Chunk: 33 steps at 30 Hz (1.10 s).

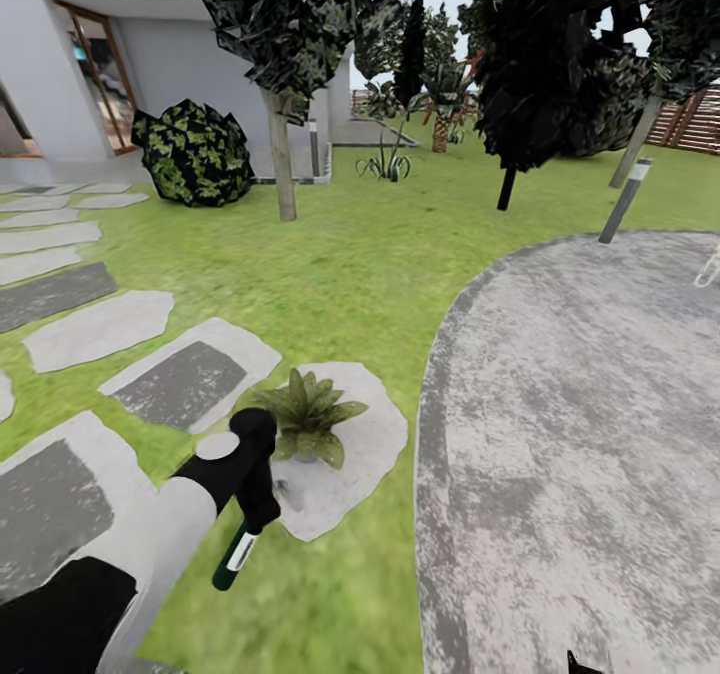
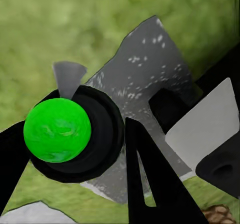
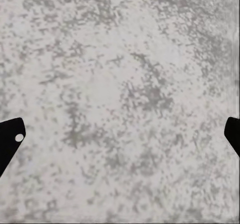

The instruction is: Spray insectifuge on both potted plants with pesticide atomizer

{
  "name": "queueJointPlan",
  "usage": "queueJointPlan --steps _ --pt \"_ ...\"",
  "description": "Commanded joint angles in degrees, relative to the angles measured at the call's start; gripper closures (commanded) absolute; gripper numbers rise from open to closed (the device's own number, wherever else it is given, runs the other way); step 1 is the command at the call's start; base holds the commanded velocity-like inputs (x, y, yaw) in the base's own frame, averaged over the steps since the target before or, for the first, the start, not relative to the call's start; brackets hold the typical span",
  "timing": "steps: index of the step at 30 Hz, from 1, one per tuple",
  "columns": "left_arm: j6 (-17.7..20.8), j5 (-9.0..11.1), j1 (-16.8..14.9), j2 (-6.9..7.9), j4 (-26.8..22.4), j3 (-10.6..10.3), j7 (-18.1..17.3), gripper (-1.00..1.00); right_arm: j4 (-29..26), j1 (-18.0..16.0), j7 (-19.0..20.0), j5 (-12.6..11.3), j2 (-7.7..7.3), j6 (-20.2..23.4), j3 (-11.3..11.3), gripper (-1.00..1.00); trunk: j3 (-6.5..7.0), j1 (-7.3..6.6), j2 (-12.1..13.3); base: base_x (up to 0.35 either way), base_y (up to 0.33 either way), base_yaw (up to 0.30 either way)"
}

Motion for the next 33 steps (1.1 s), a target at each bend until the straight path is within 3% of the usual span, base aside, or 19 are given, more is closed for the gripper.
queueJointPlan --steps 1,4,8,11,12,14,16,17,20,22,25,28,31,33 --pt "0.6 -0.6 1.9 0.50 -2.2 -0.1 -0.6 1.00 0.1 -0.1 0.0 0.6 0.03 -0.3 -0.4 -1.00 0.02 -0.04 0.0 -0.253 -0.183 -0.212" --pt "0.6 0.2 8.3 1.38 -8.3 1.1 -0.6 1.00 0.1 -0.1 0.1 0.8 0.04 -0.3 -0.1 -1.00 0.11 -0.04 0.0 -0.129 -0.073 -0.126" --pt "-0.6 4.9 13.2 1.65 -12.3 6.1 -0.6 1.00 -0.1 -0.1 0.3 4.2 -0.14 -0.3 4.2 -1.00 0.12 -0.04 0.0 -0.018 -0.010 -0.018" --pt "-10.2 10.4 15.1 1.63 -13.2 11.9 6.7 1.00 -0.9 -0.1 0.4 6.8 -0.39 -0.3 8.3 -1.00 0.13 -0.04 0.0 -0.002 -0.001 -0.002" --pt "-15.8 13.6 15.9 1.57 -13.1 15.4 10.9 1.00 -2.4 -0.1 0.4 8.1 -0.44 -0.3 10.7 -1.00 0.13 -0.04 0.0 0.000 0.000 0.000" --pt "-24.6 18.5 17.4 1.47 -12.8 19.8 17.5 1.00 -5.4 -0.1 1.2 10.2 -0.47 -0.3 15.2 -1.00 0.13 -0.04 0.0 0.000 0.000 0.000" --pt "-30.6 20.8 18.6 1.47 -12.6 21.4 21.4 1.00 -7.7 -0.1 3.6 11.1 -0.48 -0.3 18.5 -1.00 0.13 -0.04 0.0 0.000 0.000 0.000" --pt "-34.6 21.6 19.3 1.51 -12.6 22.0 23.1 1.00 -9.9 -0.2 6.4 11.4 -0.51 -0.3 20.1 -1.00 0.13 -0.04 0.0 0.000 0.000 0.000" --pt "-43.4 22.3 20.3 1.52 -12.3 22.5 24.5 1.00 -16.4 -0.2 16.7 11.8 -0.56 -0.2 21.5 -1.00 0.13 -0.04 0.0 0.000 0.000 0.000" --pt "-47.9 22.4 20.5 1.40 -12.2 22.4 24.4 1.00 -22.0 -0.2 27.9 12.4 -0.63 0.0 21.8 -1.00 0.13 -0.04 0.0 0.000 0.000 0.000" --pt "-50.6 22.3 20.6 1.16 -12.2 22.1 24.3 1.00 -28.0 -0.2 39.7 15.7 -0.66 0.0 21.8 -1.00 0.13 -0.04 0.0 0.000 0.000 0.000" --pt "-55.7 21.9 20.6 0.82 -12.1 22.1 24.7 1.00 -34.5 -0.2 50.8 20.4 -0.66 0.1 21.9 -1.00 0.13 -0.04 0.0 0.000 0.000 0.000" --pt "-57.5 21.9 20.6 0.57 -12.1 22.2 25.0 1.00 -38.1 -0.2 58.6 21.4 -0.66 0.2 21.8 -1.00 0.13 -0.04 0.0 0.000 0.000 0.000" --pt "-57.8 21.9 20.6 0.18 -12.1 22.2 26.1 1.00 -39.2 -0.2 61.0 21.4 -0.63 0.2 21.8 -1.00 0.13 -0.04 0.0 0.000 0.000 0.000"
